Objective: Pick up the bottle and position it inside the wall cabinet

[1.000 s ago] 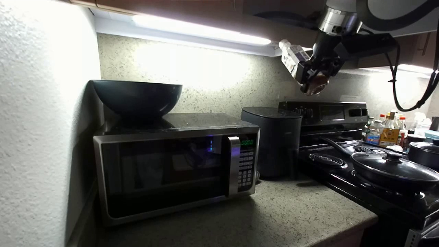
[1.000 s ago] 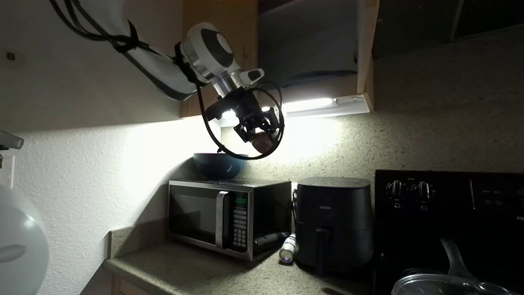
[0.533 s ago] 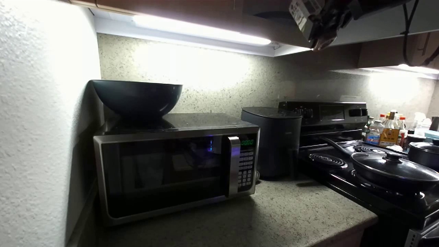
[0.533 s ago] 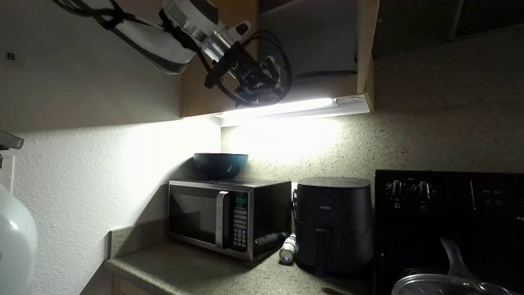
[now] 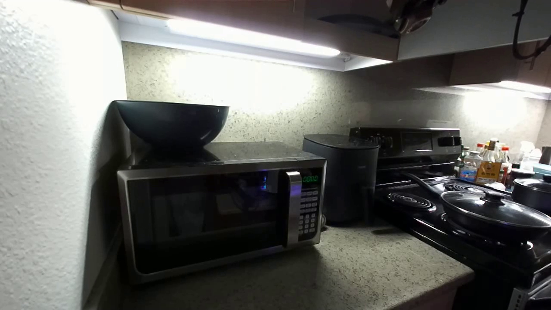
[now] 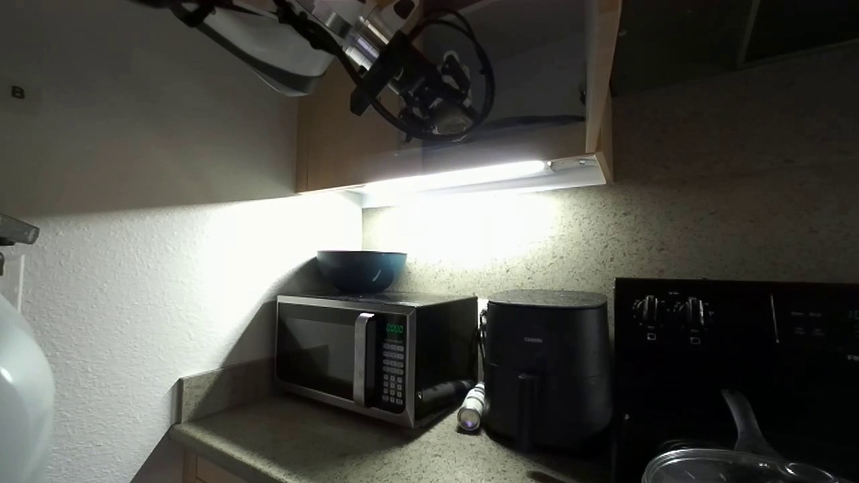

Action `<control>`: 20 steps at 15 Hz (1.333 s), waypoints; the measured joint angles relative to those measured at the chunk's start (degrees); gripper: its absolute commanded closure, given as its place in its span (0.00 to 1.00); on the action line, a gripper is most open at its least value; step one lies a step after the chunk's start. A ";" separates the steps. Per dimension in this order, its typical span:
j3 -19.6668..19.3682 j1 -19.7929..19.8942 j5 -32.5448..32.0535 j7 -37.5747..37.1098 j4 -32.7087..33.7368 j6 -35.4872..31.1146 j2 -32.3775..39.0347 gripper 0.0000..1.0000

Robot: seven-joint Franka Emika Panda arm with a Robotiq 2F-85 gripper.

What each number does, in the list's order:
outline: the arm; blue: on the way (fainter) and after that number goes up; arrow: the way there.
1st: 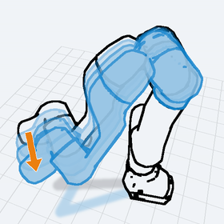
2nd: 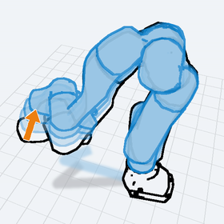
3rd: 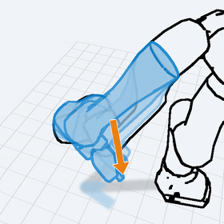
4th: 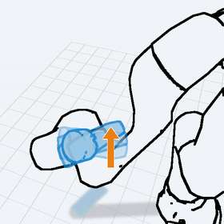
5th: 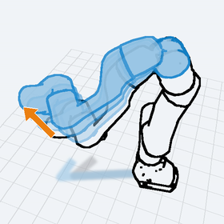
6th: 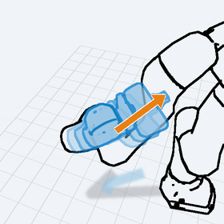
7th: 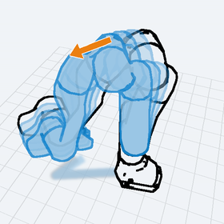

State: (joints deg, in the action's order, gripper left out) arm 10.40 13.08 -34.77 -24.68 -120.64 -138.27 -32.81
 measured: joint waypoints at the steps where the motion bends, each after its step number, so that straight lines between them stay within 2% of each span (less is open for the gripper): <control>1: 0.00 0.00 0.00 0.00 0.00 -0.05 0.06 0.43; 2: 0.00 0.00 0.00 0.00 0.00 -0.07 0.08 0.43; 3: 0.00 0.00 0.00 0.00 0.00 -0.08 0.08 0.68; 8: -0.01 0.22 -0.85 0.25 1.45 -1.84 1.22 0.68; 13: -1.97 -1.00 -0.90 7.49 15.28 -8.53 11.81 0.68; 14: -2.66 -1.87 -0.14 9.42 18.95 -9.21 14.79 0.43; 17: -3.56 -3.35 2.54 13.37 27.22 -9.75 21.63 0.43; 19: -3.62 -3.62 2.65 13.52 28.87 -9.77 23.10 0.43; 20: -3.62 -3.66 2.66 13.52 29.05 -9.77 23.20 0.68</control>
State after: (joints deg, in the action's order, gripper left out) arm 6.79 9.42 -32.11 -11.16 -91.59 -148.04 -9.61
